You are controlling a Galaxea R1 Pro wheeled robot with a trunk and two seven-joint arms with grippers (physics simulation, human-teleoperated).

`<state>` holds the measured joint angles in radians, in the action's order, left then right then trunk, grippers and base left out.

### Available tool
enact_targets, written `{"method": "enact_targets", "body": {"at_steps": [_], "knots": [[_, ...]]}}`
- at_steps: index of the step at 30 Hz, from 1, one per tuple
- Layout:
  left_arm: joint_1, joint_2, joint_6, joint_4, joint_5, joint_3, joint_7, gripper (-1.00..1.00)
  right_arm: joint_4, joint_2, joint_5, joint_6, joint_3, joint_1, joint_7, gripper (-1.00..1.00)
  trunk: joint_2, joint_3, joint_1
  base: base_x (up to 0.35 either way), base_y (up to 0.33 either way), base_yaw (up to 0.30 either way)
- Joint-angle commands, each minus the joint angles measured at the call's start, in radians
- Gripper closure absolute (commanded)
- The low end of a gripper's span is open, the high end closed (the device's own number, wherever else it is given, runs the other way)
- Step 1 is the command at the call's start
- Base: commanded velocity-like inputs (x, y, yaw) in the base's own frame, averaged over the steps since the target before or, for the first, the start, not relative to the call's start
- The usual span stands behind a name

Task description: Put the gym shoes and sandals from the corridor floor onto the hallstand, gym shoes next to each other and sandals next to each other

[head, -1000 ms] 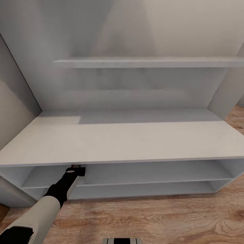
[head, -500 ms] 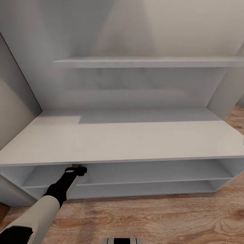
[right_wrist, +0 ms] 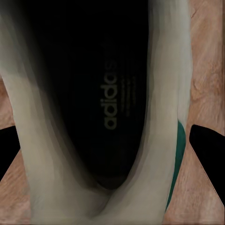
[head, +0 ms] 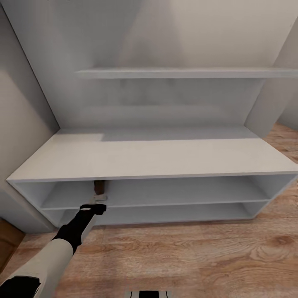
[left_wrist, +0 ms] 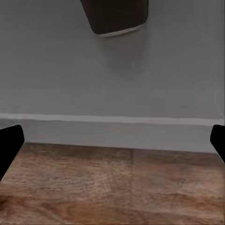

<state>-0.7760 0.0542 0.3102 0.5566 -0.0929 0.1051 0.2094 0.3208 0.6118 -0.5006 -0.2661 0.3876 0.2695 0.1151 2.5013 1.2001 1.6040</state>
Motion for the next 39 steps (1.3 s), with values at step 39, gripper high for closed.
{"method": "enact_targets", "body": {"at_steps": [39], "knots": [[0.463,0.153,-0.517,0.093,-0.142,-0.008,-0.345,-1.0,-0.002,-0.012,-0.009,-0.005,-0.004,0.0,0.0,1.0,0.0,0.001,-0.001,-0.206,-0.083,0.0]]}}
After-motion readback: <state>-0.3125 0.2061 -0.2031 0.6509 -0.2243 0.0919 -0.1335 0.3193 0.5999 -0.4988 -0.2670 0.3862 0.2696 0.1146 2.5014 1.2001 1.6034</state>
